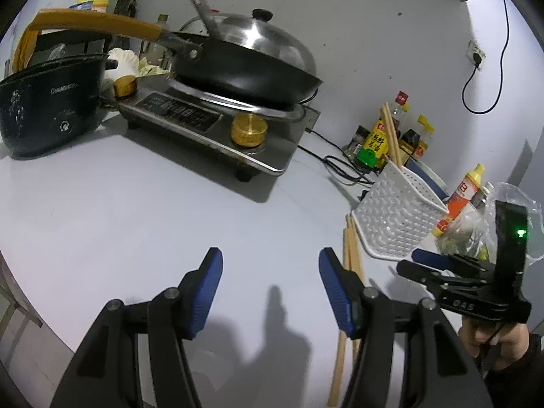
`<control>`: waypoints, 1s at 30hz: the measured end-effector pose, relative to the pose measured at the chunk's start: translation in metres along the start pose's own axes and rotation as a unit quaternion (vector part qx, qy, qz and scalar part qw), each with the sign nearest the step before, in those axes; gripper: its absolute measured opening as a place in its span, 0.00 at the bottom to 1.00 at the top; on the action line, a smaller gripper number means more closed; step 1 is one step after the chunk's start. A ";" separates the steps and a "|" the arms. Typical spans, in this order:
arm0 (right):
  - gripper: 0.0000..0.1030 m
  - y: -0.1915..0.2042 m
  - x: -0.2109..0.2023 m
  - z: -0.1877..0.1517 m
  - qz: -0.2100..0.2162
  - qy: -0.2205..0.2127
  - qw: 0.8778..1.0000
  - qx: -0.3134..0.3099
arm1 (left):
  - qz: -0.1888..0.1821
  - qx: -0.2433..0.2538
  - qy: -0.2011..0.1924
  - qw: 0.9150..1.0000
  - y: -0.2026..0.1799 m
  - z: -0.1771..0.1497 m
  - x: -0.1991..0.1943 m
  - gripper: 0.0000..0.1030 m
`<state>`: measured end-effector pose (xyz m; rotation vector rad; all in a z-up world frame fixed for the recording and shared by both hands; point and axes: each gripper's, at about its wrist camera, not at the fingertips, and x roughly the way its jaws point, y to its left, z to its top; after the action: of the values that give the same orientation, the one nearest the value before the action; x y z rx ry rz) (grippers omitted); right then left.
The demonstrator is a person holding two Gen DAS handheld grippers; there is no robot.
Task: Organize utensils
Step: 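Move both open tools back down toward the remaining loose chopsticks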
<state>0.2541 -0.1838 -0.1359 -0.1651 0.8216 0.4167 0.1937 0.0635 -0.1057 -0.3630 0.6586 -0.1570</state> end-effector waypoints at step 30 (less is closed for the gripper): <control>0.42 0.028 0.063 0.008 0.002 0.063 0.998 0.002 | -0.002 -0.002 0.022 1.000 0.016 -0.003 0.005 0.57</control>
<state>0.2861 -0.1377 -0.1768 -0.1880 0.9466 0.4113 0.1961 0.0765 -0.1166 -0.3661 0.7014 -0.1684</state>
